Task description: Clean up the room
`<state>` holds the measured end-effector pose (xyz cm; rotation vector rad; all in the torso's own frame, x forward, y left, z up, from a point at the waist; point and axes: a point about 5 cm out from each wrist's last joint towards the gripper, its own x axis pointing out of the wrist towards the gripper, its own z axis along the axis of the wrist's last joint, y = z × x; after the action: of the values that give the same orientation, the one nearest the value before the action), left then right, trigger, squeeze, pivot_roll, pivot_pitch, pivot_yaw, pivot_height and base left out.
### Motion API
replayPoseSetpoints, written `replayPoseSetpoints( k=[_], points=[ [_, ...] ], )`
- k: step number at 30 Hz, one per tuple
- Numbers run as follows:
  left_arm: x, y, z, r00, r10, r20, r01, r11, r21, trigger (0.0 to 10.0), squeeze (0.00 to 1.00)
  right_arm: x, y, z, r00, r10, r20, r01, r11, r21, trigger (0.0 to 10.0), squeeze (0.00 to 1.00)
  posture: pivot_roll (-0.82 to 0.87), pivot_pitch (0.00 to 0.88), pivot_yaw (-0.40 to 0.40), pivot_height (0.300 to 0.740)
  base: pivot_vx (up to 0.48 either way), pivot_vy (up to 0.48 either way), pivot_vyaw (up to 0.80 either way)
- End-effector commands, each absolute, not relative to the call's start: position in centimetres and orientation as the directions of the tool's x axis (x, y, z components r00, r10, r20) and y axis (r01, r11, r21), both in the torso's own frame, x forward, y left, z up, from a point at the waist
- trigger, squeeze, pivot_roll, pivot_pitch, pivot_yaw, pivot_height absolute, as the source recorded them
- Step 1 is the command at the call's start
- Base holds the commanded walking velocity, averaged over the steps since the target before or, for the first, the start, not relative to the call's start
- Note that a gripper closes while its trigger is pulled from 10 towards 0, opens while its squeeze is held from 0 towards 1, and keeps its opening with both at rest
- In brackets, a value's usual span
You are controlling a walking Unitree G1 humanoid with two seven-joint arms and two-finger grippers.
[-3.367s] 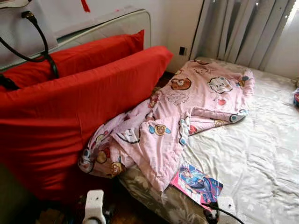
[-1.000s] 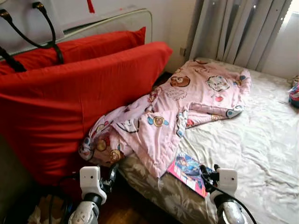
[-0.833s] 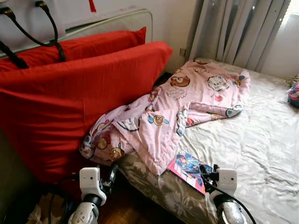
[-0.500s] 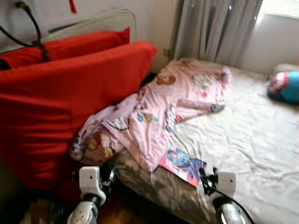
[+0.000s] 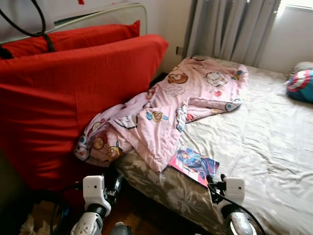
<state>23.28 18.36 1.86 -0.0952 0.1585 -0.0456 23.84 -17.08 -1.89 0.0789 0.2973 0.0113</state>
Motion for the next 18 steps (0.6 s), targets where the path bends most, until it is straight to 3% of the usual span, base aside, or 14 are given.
replayPoseSetpoints(
  k=[1,18],
  points=[
    [23.4,18.3,2.1,0.987,-0.059,-0.153,0.042,0.993,-0.107,10.0,0.00,23.8,-17.0,-2.0,0.952,0.027,-0.304,-0.003,0.997,0.079,10.0,0.00,-0.04,0.023,-0.015,0.638,0.000,0.000,0.00],
    [23.7,18.2,2.1,0.984,-0.072,-0.163,0.053,0.992,-0.117,10.0,0.00,23.6,-15.8,-2.1,0.950,0.123,-0.288,-0.103,0.991,0.084,10.0,0.00,-0.04,0.008,-0.008,0.638,0.029,0.000,0.00]
  ],
)
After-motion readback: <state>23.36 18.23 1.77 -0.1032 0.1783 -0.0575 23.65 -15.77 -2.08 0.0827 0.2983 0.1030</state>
